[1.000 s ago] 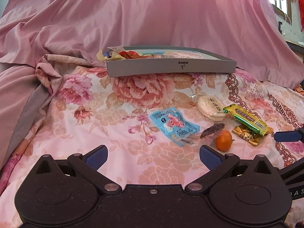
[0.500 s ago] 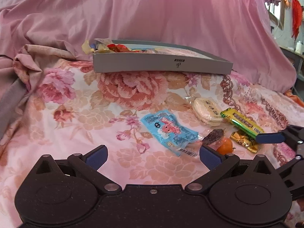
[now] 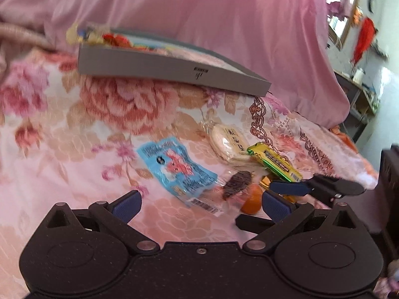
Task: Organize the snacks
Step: 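Grasp the dark dried fish strip with the left tool while the right tool grasps the orange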
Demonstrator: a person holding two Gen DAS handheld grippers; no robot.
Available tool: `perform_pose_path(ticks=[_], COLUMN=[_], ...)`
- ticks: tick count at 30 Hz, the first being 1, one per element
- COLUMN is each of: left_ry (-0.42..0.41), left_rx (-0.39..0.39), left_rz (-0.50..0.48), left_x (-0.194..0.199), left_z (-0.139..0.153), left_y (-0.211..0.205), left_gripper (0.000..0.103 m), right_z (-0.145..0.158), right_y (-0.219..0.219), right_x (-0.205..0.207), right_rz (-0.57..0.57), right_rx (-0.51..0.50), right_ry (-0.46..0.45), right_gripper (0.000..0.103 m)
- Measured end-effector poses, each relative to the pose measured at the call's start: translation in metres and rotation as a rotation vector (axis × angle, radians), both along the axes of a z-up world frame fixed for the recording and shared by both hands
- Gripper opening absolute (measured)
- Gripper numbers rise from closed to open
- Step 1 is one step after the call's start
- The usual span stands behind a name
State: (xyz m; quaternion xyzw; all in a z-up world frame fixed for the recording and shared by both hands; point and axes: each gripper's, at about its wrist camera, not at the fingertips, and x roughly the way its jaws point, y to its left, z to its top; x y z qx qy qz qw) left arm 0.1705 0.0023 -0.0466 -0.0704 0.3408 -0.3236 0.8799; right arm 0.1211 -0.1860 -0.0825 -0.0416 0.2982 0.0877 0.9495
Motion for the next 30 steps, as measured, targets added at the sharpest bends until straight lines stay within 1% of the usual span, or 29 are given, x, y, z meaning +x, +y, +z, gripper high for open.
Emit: perform_pose_path(ticks=[4, 7, 10, 12, 15, 18, 20, 21, 22, 23, 24, 25, 27, 28, 30], left_ry=[0.112, 0.180, 0.263, 0.287, 0.321, 0.372, 0.397, 0.407, 0.417, 0.432, 0.447, 0.455, 0.457, 0.449, 0.431], left_rx=[-0.071, -0.128, -0.202, -0.223, -0.258, -0.299, -0.323, -0.325, -0.320, -0.308, -0.296, -0.297, -0.314, -0.313, -0.308], left_rz=[0.021, 0.045, 0.069, 0.079, 0.081, 0.092, 0.091, 0.096, 0.103, 0.108, 0.109, 0.115, 0.130, 0.135, 0.145], left_x=[0.005, 0.009, 0.013, 0.015, 0.021, 0.026, 0.028, 0.029, 0.029, 0.030, 0.031, 0.031, 0.030, 0.030, 0.028], left_z=[-0.004, -0.007, -0.014, -0.017, -0.019, -0.021, -0.022, -0.023, -0.024, -0.026, -0.029, -0.031, -0.032, -0.030, -0.027], left_y=[0.002, 0.004, 0.008, 0.008, 0.006, 0.006, 0.005, 0.005, 0.004, 0.002, 0.000, 0.001, 0.003, 0.004, 0.006], left_gripper=[0.102, 0.102, 0.102, 0.101, 0.095, 0.084, 0.072, 0.068, 0.055, 0.039, 0.035, 0.034, 0.031, 0.028, 0.025], right_z=[-0.002, -0.002, -0.002, -0.003, -0.003, -0.003, -0.002, -0.002, -0.002, -0.002, -0.002, -0.002, -0.002, -0.001, -0.001], right_y=[0.001, 0.000, -0.002, -0.003, -0.002, -0.002, -0.001, 0.000, 0.000, 0.000, 0.000, 0.000, 0.001, 0.001, 0.001], right_x=[0.001, 0.003, 0.005, 0.006, 0.005, 0.004, 0.004, 0.004, 0.004, 0.005, 0.005, 0.005, 0.005, 0.005, 0.004], right_rz=[0.006, 0.006, 0.004, 0.002, 0.001, 0.006, 0.008, 0.007, 0.007, 0.008, 0.009, 0.010, 0.014, 0.016, 0.019], right_rx=[0.007, 0.025, 0.036, 0.043, 0.043, 0.040, 0.038, 0.037, 0.036, 0.036, 0.037, 0.038, 0.034, 0.032, 0.031], right_ry=[0.000, -0.001, 0.002, 0.004, 0.004, 0.003, 0.003, 0.002, 0.002, 0.003, 0.004, 0.005, 0.007, 0.009, 0.008], right_gripper=[0.082, 0.077, 0.073, 0.072, 0.069, 0.064, 0.061, 0.059, 0.058, 0.055, 0.052, 0.050, 0.040, 0.040, 0.040])
